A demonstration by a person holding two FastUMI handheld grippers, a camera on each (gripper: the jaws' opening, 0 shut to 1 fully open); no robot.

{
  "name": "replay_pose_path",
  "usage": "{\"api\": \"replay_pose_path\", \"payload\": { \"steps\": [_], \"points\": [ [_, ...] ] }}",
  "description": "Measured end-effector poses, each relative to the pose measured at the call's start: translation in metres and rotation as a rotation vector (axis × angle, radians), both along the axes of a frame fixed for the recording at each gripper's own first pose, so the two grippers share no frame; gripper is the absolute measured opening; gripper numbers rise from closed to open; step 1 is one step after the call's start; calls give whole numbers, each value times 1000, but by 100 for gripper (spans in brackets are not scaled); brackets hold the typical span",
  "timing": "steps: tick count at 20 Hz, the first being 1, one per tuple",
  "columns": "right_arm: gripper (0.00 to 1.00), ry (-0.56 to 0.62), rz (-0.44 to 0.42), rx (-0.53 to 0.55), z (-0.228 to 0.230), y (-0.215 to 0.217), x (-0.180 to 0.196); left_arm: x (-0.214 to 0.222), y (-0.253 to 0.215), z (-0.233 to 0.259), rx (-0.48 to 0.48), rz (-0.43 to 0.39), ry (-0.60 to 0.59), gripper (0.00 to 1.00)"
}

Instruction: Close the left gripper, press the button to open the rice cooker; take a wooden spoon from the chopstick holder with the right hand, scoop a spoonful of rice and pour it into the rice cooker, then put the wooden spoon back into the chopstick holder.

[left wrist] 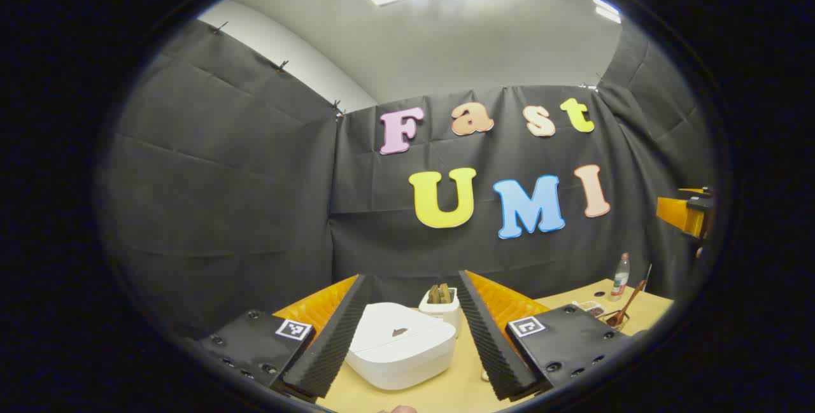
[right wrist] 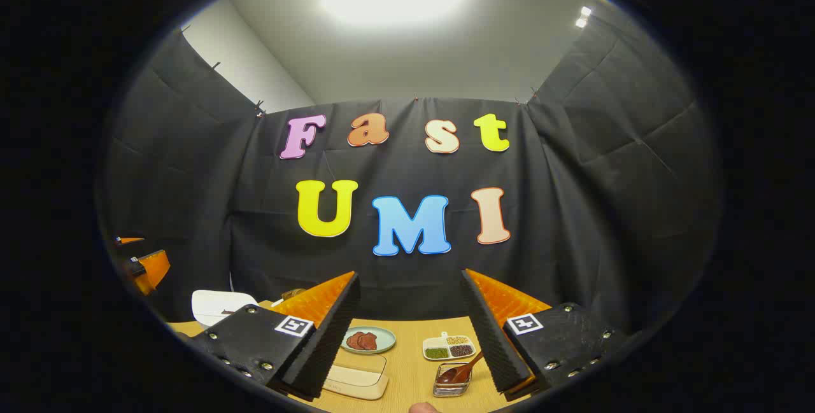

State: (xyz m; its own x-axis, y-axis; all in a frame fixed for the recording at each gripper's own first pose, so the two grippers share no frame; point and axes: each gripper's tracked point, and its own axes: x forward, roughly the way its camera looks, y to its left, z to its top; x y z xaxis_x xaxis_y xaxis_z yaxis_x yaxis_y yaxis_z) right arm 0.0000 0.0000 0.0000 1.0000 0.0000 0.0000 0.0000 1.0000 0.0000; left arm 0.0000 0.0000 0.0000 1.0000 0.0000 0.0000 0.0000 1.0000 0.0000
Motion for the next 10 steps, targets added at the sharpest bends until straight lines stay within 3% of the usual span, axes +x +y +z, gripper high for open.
{"api": "replay_pose_path", "payload": {
  "steps": [10],
  "points": [
    [95, -8, -36, -34, 6, -12, -12, 6, -5, 4, -17, -30, -7, 96]
  ]
}}
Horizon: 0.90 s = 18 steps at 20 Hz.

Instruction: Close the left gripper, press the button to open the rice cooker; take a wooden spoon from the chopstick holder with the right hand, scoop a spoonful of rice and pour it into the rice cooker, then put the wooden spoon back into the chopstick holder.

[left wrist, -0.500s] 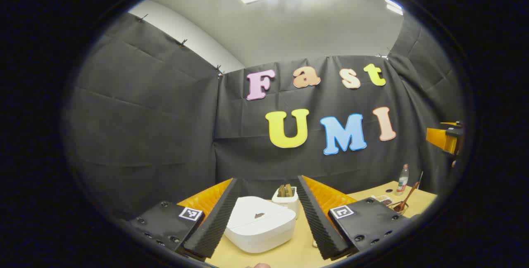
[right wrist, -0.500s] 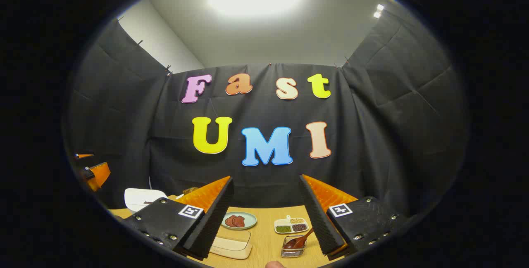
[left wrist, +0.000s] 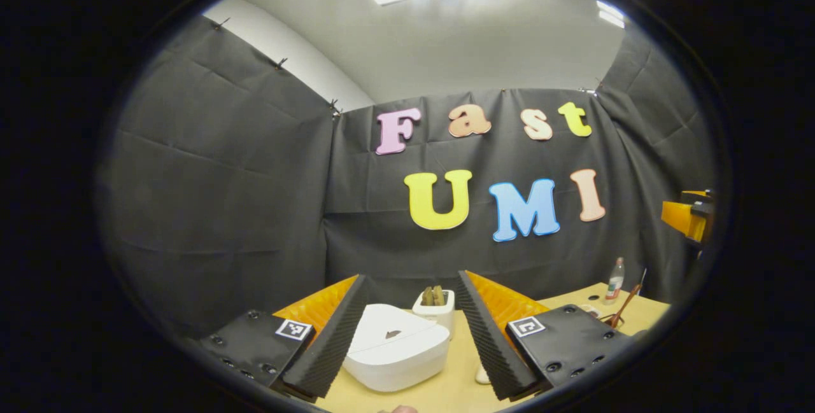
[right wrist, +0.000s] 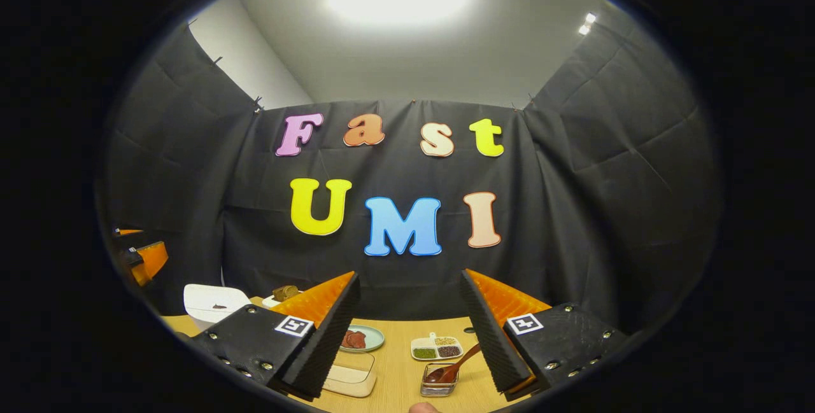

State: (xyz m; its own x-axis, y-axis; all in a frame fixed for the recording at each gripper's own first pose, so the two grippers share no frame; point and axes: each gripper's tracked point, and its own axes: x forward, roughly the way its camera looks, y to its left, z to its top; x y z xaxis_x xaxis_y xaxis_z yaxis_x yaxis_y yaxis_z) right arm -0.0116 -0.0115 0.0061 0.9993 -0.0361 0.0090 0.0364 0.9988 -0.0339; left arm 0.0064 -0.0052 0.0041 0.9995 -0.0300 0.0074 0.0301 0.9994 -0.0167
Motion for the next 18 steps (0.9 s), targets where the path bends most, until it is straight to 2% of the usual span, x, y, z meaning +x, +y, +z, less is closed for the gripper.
{"api": "replay_pose_path", "payload": {
  "steps": [13, 14, 17, 18],
  "points": [
    [95, 4, -20, 12, 0, -5, -16, -9, -5, 15, 19, -42, -35, 98],
    [95, 5, -20, 13, -1, -4, -16, -12, -4, 15, 18, -44, -35, 87],
    [95, 7, -20, 12, 0, -3, -19, -11, -3, 16, 19, -42, -37, 75],
    [95, 5, -19, 9, 1, -2, -19, -13, 1, 18, 19, -34, -41, 65]
  ]
}}
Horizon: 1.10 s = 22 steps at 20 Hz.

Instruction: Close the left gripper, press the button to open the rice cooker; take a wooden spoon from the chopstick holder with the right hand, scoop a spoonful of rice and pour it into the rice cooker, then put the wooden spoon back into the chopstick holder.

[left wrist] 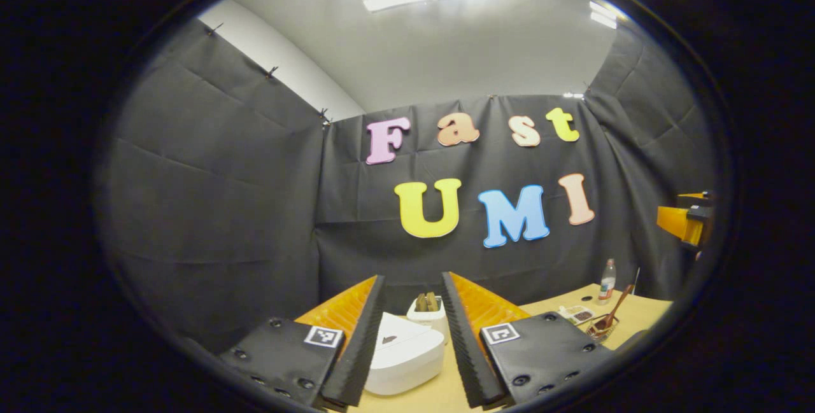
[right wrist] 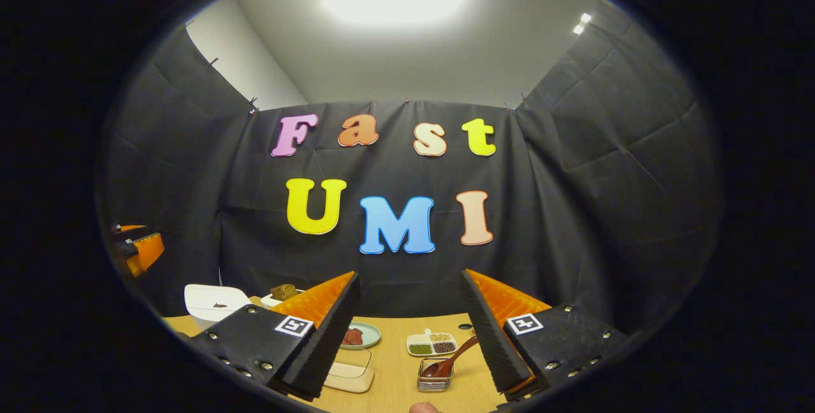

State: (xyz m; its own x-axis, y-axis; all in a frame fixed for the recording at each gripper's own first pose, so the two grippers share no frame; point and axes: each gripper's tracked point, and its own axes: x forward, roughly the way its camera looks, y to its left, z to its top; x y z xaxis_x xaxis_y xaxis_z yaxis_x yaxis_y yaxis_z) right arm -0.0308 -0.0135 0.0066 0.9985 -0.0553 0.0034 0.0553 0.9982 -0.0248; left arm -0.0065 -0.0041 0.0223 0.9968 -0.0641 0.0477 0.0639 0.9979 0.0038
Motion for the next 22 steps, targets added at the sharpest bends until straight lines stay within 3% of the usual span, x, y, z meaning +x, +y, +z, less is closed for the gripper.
{"api": "replay_pose_path", "payload": {
  "steps": [1, 4, 7, 14, 22],
  "points": [
    [95, -1, 0, -2, -1, 0, 0, 0, 3, 2, -2, 3, -3, 48],
    [95, -2, 2, -4, 1, 2, -3, -1, -1, -2, -20, -19, 8, 44],
    [95, -6, -1, -9, 1, 3, -2, 1, 3, -4, -49, -25, 25, 9],
    [95, 11, -19, -15, -6, 5, -2, 31, 3, -27, -60, -94, 92, 12],
    [95, 33, -68, -36, -12, 8, -2, 92, 33, -61, -122, -110, 181, 7]
  ]
}}
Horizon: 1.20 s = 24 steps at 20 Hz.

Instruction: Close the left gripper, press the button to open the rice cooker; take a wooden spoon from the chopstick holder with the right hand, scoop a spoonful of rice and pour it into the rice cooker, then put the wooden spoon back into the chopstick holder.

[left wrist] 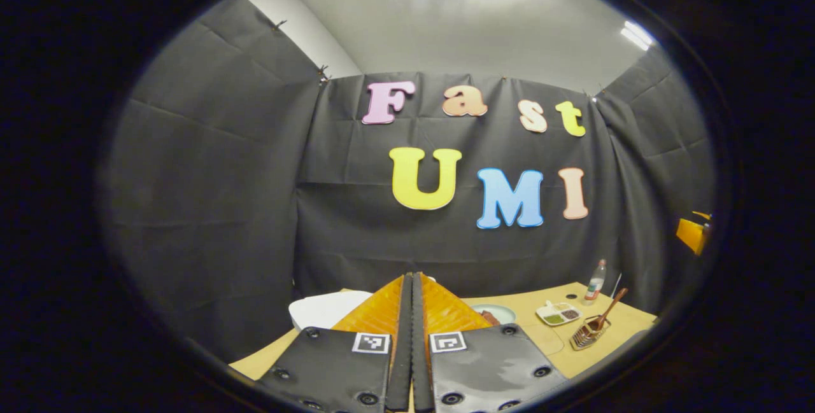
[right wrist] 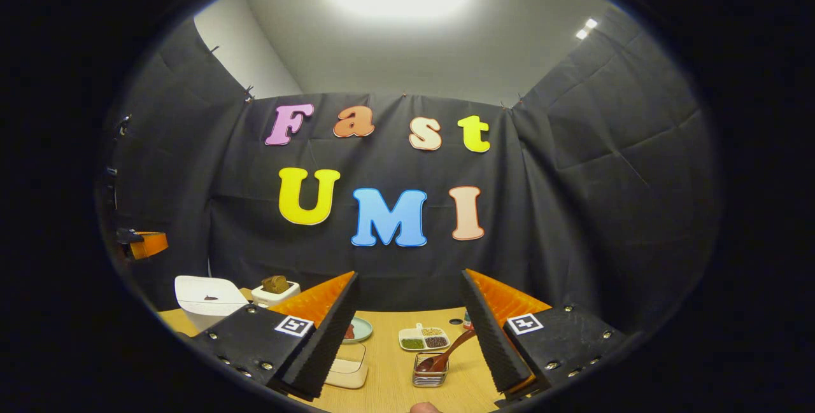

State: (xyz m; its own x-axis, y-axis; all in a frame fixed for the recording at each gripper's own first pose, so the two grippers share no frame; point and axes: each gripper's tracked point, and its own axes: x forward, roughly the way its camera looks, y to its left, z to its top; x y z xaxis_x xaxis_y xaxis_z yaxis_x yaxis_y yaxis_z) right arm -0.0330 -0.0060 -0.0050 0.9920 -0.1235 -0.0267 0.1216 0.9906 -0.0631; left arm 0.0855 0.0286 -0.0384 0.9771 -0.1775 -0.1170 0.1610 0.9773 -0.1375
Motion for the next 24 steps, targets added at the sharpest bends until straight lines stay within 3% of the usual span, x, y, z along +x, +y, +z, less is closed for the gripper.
{"api": "replay_pose_path", "payload": {
  "steps": [5, 11, 24],
  "points": [
    [95, 20, -50, -10, -9, -4, -4, 39, 14, -35, -13, -22, 72, 11],
    [95, 45, -125, -34, -13, -10, -14, 79, 27, -87, -27, -32, 161, 9],
    [95, 82, -211, -59, -26, -9, -32, 109, 18, -200, -11, -82, 342, 9]
  ]
}}
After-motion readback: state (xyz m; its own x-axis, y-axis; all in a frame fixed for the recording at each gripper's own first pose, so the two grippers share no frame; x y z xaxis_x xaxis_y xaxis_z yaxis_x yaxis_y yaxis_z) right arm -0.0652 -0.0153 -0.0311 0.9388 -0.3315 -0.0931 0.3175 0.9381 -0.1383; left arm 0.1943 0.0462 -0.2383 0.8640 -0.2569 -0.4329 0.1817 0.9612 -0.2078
